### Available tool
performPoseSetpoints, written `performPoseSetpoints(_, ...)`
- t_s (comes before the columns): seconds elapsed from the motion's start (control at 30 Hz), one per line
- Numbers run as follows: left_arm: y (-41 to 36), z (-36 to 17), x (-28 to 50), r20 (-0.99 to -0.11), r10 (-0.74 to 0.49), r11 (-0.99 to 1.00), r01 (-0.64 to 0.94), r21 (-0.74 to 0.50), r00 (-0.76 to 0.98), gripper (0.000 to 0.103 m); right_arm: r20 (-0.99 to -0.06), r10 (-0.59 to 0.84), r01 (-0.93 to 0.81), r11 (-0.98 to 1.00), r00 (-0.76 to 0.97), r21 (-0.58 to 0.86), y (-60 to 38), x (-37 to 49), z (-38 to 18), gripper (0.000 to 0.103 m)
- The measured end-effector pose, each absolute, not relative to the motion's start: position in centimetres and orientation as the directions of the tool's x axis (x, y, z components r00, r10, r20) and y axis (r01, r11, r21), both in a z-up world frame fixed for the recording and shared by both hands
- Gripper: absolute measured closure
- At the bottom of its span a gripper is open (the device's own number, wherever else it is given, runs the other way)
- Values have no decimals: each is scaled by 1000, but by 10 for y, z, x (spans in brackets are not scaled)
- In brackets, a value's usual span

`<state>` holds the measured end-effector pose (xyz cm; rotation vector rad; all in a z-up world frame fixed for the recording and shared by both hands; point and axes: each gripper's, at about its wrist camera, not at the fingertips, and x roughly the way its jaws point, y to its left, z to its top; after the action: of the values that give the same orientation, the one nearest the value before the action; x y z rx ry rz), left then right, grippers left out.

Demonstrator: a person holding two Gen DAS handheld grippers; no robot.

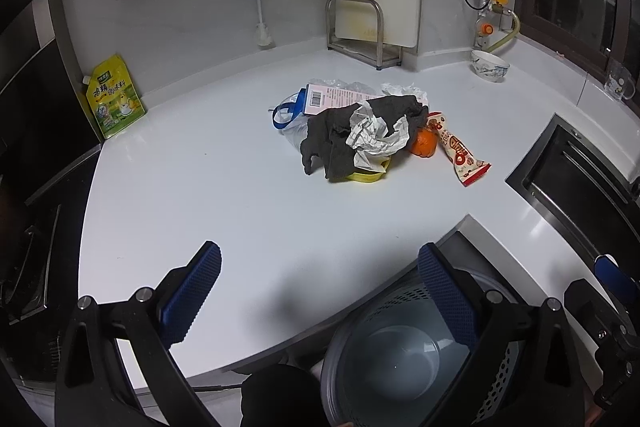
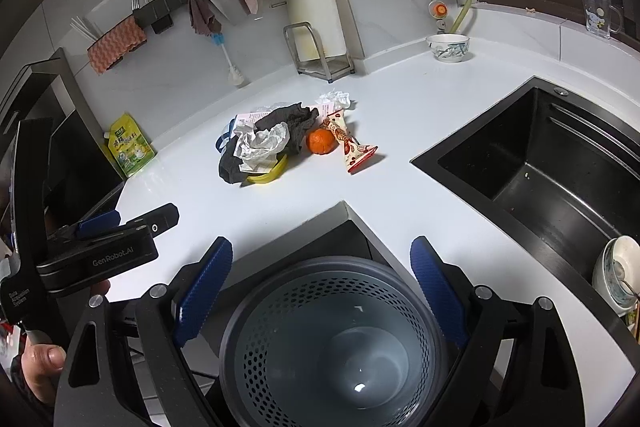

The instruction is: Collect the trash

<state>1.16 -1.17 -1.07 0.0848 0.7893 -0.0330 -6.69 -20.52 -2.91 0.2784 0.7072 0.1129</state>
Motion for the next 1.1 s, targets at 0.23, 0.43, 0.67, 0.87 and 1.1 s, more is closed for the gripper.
performPoseSetpoints(0.23,-10,-15,20,-714,-5,997,60,53,700,6,-629,201,-17,958,751,286,-204,-56,-33,17)
performPoseSetpoints(0.43,-5,-25,36,-715,3,998,38,41,699,6,-632,202,-23,960,748,280,-208,-35,-43,17)
performPoseSetpoints(0.67,0,-37,69,-719,11,1000,10,25,695,6,-643,192,-25,965,741,260,-221,11,-53,17)
performPoseSetpoints(0.87,-7,-42,97,-706,-2,1000,12,9,708,6,-661,172,-33,975,730,218,-229,57,-58,17)
performPoseSetpoints(1.1,-16,-51,115,-708,-5,1000,2,-5,706,6,-699,200,-80,976,687,201,-233,116,-77,17)
